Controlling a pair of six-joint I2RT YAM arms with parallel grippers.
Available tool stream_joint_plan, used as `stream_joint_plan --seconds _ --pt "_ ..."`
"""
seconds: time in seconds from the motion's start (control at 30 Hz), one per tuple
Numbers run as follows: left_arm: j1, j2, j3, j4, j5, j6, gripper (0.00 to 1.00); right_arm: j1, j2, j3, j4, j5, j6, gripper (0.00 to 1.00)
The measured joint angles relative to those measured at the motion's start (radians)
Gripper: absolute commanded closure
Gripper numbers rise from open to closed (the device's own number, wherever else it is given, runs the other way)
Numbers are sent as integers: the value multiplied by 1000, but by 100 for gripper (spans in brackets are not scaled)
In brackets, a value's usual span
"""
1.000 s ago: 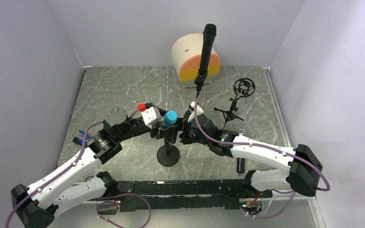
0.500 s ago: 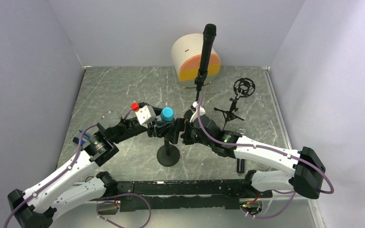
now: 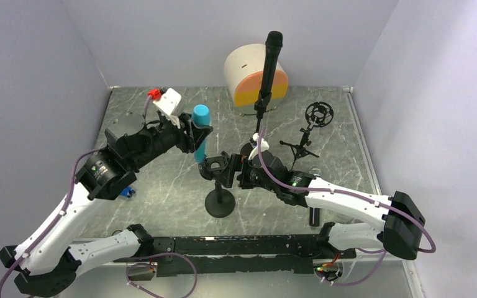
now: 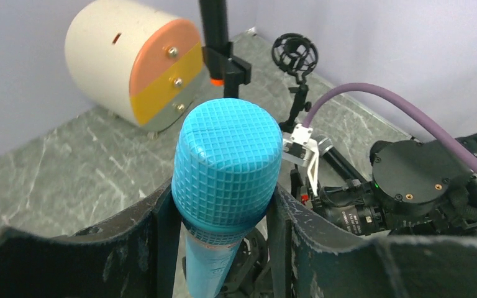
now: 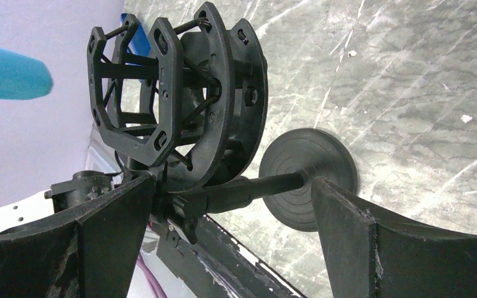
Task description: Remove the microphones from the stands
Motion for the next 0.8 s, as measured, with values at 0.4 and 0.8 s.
stream_joint_plan --seconds 0.4,0.8 --pt "105 45 88 -455 -147 -161 98 0 -26 1 -13 -12 -20 1" --pt "690 189 -216 -356 174 -157 97 0 -145 11 -21 -53 -93 1"
